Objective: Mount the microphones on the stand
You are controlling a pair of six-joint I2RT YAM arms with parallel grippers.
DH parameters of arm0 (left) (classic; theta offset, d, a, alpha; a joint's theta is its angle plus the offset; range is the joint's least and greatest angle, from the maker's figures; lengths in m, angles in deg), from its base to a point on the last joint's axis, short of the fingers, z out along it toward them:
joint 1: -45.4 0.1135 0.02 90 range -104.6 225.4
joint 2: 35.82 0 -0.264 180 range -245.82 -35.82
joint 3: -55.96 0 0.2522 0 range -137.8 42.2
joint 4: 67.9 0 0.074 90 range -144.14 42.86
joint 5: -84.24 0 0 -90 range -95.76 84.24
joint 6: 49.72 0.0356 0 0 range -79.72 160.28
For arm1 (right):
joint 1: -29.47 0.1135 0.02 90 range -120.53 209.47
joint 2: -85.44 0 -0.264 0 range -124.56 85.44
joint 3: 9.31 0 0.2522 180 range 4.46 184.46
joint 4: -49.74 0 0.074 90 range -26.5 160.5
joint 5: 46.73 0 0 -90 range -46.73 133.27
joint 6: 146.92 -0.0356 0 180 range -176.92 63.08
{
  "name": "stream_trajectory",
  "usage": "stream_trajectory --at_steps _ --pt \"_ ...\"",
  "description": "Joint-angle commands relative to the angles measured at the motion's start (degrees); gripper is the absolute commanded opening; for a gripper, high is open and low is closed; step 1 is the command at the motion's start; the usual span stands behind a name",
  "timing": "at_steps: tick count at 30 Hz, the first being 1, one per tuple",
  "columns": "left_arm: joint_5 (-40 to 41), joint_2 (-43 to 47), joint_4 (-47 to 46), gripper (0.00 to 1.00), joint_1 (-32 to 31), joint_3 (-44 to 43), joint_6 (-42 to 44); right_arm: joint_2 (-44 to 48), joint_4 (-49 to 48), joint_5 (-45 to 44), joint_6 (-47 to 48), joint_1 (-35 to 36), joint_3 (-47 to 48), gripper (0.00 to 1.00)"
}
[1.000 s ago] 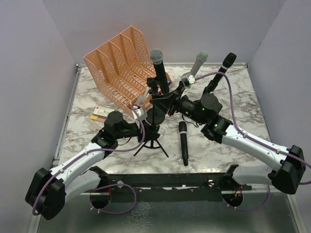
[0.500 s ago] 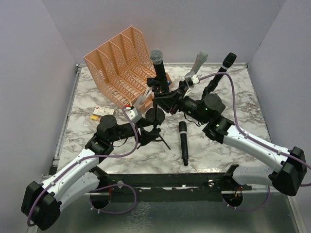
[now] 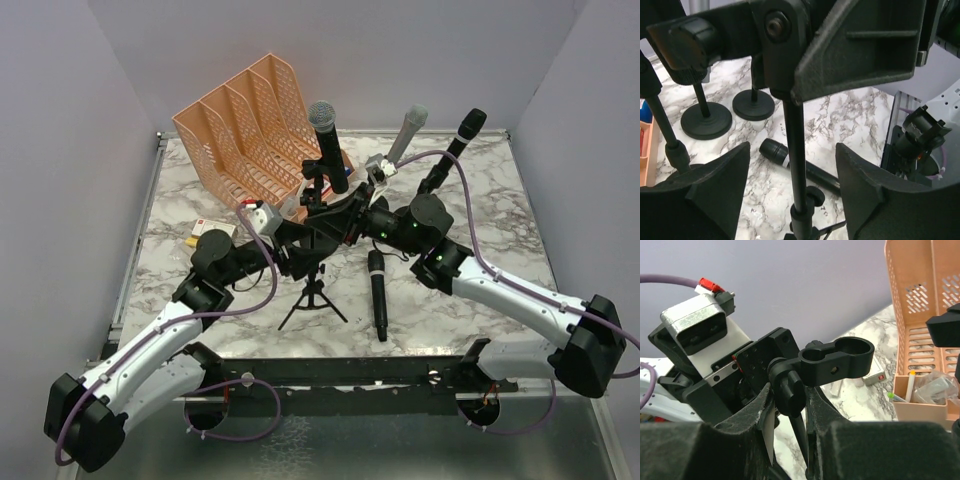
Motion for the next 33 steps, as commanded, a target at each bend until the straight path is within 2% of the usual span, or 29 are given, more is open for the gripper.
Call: stream_trajectory --at_steps 1,4,7,8,10,11,15,18,22,27,33 --pt "1.4 -2.1 -2.3 0.64 -0.2 -1.7 -2.4 -0.3 -6.4 3.6 -2.8 0.1 0.1 0.14" --pt "0.2 -3.5 -2.5 0.49 -0.2 -2.3 -2.9 -0.6 -6.7 3.9 -3.3 0.1 0.2 0.14" --pt "-0.1 -4.4 -2.8 0.3 -0.3 -3.0 -3.2 -1.0 -7.2 4.5 -3.4 0.1 0.0 0.14" --pt "-0.3 -4.5 -2.9 0.22 -0.3 -3.2 -3.2 -1.1 -7.2 4.6 -3.3 0.0 -0.1 0.14" --pt "-0.7 -4.7 -3.1 0.0 -0.2 -3.6 -3.0 -1.2 -6.8 4.3 -3.3 0.1 -0.3 0.17" --pt "-0.8 -4.7 -3.2 0.0 -0.2 -3.8 -3.0 -1.2 -6.0 3.8 -3.3 0.1 -0.4 0.2" --pt "-0.5 -4.2 -3.6 0.0 -0.3 -3.7 -2.9 -0.1 1.5 0.7 -2.0 0.1 -1.6 0.52" --pt "-0.7 -3.5 -4.0 0.0 -0.3 -3.1 -2.9 3.1 1.9 0.4 1.1 0.1 -6.0 0.67" --pt "-1.8 -3.0 -4.5 0.0 -0.2 -2.5 -3.2 9.9 -1.8 2.7 7.1 0.1 -14.2 0.69" --pt "-4.3 -2.4 -4.9 0.0 -0.2 -2.5 -3.3 16.4 -6.2 5.2 14.8 0.1 -22.8 0.66" --pt "-9.0 -1.9 -5.1 0.0 -0.2 -3.4 -3.6 16.9 -1.6 6.2 26.5 0.1 -23.2 0.65"
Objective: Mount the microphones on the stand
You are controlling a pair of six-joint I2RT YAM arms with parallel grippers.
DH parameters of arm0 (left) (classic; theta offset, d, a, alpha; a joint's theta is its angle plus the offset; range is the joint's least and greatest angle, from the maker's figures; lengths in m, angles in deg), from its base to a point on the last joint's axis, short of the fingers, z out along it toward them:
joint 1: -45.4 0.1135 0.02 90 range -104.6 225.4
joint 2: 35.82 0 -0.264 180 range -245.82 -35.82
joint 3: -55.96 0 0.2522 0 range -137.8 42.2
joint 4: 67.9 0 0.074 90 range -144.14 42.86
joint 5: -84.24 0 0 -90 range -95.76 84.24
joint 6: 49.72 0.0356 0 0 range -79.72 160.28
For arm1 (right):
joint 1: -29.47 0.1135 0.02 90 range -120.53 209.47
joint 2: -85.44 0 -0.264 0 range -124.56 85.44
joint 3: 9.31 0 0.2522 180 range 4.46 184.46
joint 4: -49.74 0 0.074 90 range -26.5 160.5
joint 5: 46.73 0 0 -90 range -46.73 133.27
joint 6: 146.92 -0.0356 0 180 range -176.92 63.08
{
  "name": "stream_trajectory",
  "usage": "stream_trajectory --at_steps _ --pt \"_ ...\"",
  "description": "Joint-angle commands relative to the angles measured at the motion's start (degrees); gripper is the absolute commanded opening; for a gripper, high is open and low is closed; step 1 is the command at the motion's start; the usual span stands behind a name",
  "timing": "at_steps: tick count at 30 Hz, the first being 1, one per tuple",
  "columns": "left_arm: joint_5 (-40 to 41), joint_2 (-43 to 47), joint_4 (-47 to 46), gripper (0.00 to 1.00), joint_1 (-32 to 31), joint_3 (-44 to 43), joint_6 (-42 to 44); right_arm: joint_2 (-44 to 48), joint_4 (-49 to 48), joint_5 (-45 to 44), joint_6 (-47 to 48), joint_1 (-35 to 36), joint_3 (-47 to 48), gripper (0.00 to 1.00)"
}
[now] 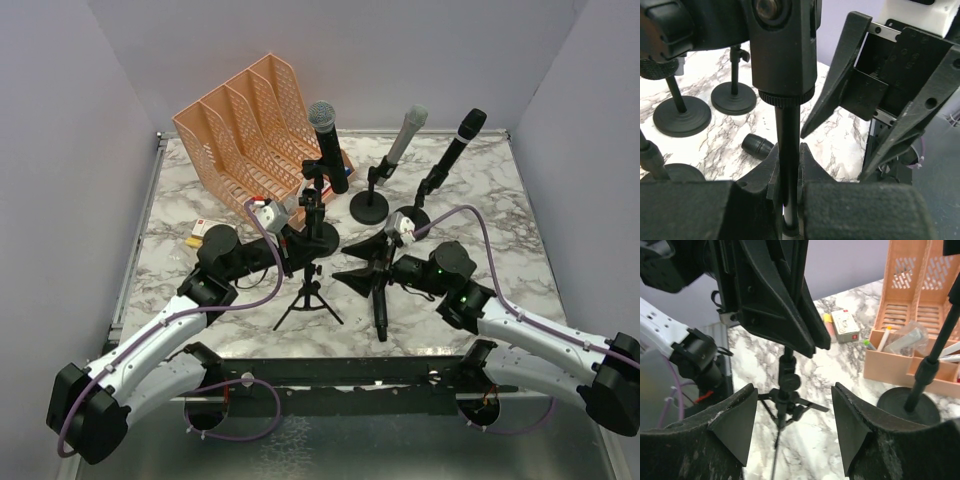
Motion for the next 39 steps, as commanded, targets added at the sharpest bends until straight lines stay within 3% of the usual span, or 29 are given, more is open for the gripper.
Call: stream_trajectory --at_steps 1,6,14,23,33,39 --pt "-5.8 1.7 -4.0 0.0 0.1 -2.2 -1.1 0.0 2.3 2.3 12.8 0.3 1.1 0.66" --pt "-8.1 1.5 -4.1 0.0 0.1 -3.5 -2.2 -2.4 9.8 6.9 21.3 0.3 6.0 0.65" --pt "-9.0 0.7 -4.2 0.0 0.0 -5.2 -3.4 -3.9 11.7 10.9 23.6 1.3 7.4 0.63" --pt "-8.5 0.1 -4.5 0.0 0.0 -5.6 -4.2 -5.7 10.0 11.3 24.1 2.4 8.2 0.59" --pt "-8.2 -1.4 -6.1 0.0 0.0 -6.1 -5.1 -7.5 4.7 11.1 22.0 3.1 7.4 0.47" --pt "-8.4 -1.4 -6.7 0.0 0.0 -5.8 -5.6 -7.8 -1.3 10.7 17.6 3.1 4.8 0.49"
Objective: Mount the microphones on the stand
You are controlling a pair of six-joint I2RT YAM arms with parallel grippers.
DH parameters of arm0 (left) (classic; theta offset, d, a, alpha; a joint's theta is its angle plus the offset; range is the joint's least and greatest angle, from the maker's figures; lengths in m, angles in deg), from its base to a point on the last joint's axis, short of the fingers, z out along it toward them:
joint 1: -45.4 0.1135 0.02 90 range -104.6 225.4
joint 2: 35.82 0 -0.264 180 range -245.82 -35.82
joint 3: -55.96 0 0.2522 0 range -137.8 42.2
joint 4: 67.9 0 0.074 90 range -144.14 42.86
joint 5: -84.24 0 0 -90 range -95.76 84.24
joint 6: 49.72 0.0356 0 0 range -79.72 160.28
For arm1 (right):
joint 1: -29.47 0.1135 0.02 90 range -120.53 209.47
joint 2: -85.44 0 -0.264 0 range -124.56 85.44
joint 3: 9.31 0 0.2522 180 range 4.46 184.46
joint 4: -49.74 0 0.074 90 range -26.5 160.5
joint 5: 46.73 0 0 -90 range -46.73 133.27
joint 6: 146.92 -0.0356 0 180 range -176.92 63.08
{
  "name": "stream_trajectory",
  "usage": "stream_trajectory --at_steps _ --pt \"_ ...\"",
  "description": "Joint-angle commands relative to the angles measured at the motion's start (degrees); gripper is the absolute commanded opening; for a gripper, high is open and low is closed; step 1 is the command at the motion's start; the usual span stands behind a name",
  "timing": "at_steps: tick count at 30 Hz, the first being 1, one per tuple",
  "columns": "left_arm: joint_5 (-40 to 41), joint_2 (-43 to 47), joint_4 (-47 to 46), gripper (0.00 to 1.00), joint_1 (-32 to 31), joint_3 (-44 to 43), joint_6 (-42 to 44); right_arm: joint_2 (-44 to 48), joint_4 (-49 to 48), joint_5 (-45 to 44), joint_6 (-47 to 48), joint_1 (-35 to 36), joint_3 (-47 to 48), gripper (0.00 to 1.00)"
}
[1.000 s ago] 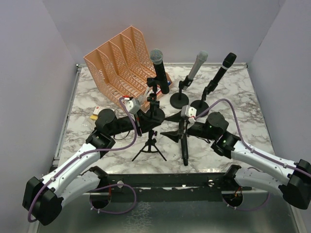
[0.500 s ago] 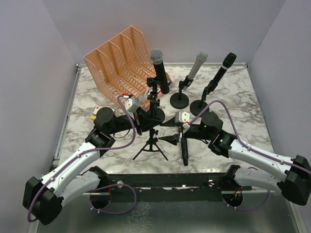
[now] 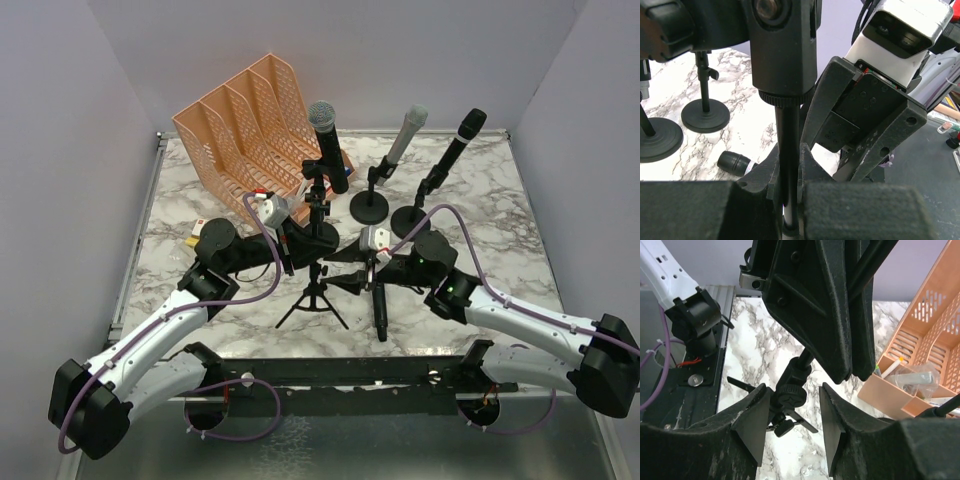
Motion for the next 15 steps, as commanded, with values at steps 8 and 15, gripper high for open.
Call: stream_trajectory --at_steps 8,15 --pt "-0.9 0.2 -4.7 0.0 0.0 -1.9 -1.6 -1.1 -5.6 -0.5 -3.7 0.5 -2.2 0.33" --pt "-1.0 0.5 -4.9 0.0 0.0 -1.6 -1.9 -1.0 -7.9 -3.3 -6.3 0.5 -3.5 0.24"
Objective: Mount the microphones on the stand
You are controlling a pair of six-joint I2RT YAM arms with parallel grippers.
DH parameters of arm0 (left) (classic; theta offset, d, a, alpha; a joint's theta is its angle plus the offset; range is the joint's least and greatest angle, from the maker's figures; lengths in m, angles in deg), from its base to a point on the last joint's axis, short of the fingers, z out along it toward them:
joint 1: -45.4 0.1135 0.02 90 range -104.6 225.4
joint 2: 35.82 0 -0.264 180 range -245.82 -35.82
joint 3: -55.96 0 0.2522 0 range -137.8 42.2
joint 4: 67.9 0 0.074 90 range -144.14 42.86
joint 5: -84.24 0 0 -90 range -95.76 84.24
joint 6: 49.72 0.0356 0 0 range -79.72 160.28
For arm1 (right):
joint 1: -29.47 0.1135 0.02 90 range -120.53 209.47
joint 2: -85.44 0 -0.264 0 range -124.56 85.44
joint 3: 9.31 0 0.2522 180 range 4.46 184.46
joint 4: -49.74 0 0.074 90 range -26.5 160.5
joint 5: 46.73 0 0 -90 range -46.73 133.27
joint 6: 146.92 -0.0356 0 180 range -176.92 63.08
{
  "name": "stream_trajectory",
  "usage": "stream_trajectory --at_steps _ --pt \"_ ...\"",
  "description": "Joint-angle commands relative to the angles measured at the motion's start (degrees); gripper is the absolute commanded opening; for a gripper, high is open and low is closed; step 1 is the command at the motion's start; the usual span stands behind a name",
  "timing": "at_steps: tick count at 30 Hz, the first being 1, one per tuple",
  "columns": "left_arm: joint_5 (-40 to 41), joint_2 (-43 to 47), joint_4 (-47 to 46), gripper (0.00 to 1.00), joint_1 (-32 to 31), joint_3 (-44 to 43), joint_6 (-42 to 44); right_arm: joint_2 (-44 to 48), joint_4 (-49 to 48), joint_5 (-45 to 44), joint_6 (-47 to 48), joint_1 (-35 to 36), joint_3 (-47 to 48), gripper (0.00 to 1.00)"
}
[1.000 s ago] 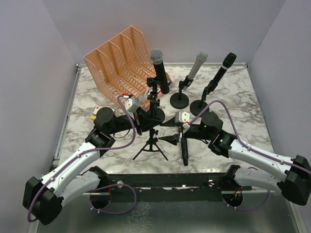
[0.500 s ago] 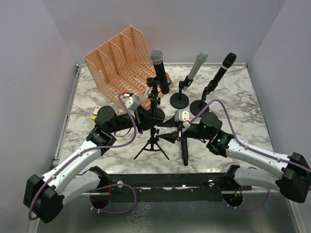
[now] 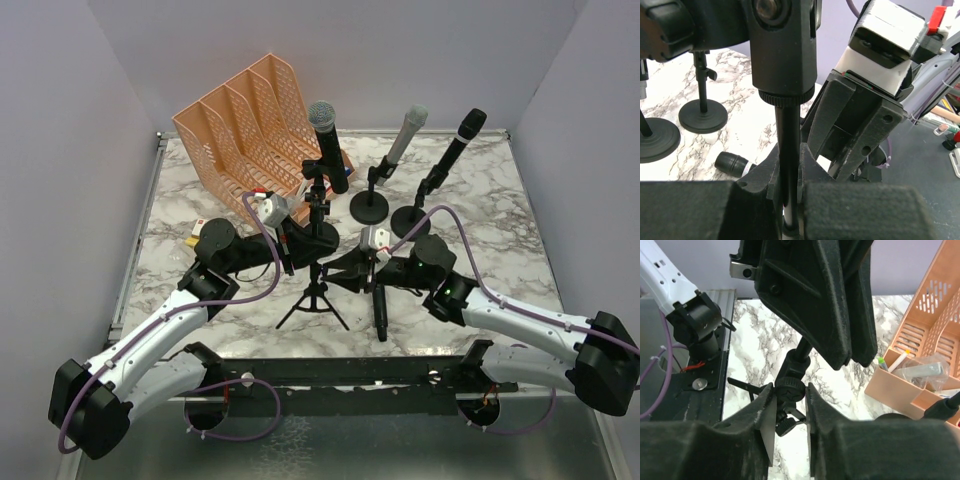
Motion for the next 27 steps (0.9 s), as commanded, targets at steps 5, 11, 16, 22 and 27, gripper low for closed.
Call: stream_trajectory --at_steps 5,11,16,22,27 --pt "-0.7 1.0 -4.5 0.0 0.0 -1.2 -0.8 -0.1 -4.3 -3.6 -9.8 0.3 -0.3 0.07" --pt "2.2 2.7 -5.5 0.0 0.0 0.4 1.3 -2.5 -9.0 -8.3 -30.6 0.3 1.4 0.02" --pt "6.3 4.6 -6.3 0.0 -0.1 1.8 3.8 -3.1 -7.4 -22.5 -53.5 0.3 2.4 0.01" --pt "7.4 4.5 -6.6 0.0 -0.1 1.9 4.2 -2.7 0.8 -30.8 -85.7 0.3 3.3 0.01" --pt "8.9 5.1 -6.6 0.0 -0.1 1.9 3.6 0.1 8.0 -29.9 -91.5 0.3 4.5 0.22"
